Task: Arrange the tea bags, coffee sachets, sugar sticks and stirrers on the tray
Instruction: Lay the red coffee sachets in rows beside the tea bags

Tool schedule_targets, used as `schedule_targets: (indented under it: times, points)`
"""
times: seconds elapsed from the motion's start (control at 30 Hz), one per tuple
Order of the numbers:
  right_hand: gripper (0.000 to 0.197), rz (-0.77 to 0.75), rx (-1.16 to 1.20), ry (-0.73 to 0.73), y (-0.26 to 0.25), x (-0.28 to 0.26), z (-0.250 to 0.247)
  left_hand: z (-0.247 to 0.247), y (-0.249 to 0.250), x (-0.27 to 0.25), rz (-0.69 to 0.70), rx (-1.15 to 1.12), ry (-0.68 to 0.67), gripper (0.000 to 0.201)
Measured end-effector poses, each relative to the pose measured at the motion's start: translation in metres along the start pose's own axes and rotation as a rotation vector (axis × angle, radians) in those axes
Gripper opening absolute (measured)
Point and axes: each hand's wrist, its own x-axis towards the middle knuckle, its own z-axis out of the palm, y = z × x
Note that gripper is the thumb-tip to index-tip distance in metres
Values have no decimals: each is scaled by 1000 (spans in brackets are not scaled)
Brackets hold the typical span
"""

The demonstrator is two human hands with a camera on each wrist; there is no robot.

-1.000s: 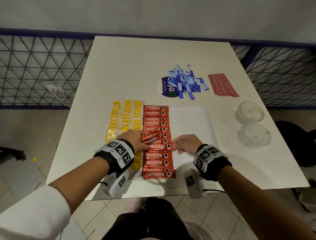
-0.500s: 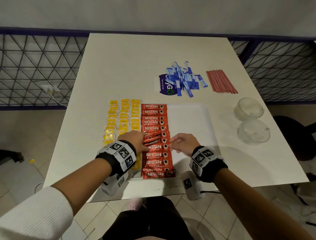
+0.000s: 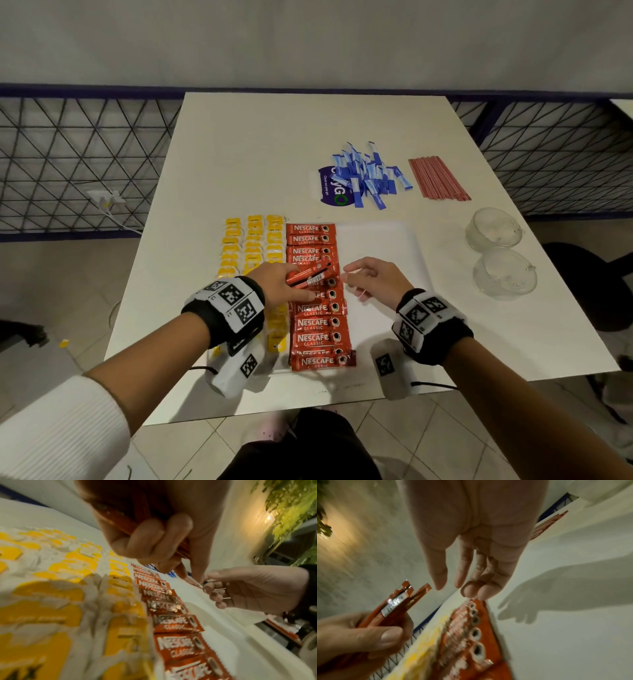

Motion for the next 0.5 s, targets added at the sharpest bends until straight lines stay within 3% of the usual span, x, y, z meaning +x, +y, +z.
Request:
schedule_targets:
  times: [0.23, 0.4, 0.5]
  points:
    - [25, -124, 79, -165, -48, -8, 2, -16, 10, -12, 77, -226, -69, 13]
    - [9, -129, 256, -192, -54, -11, 9, -19, 2, -23, 79, -358, -119, 25]
    - [9, -129, 196, -184, -52, -11, 13, -18, -6, -28, 60, -468, -106, 33]
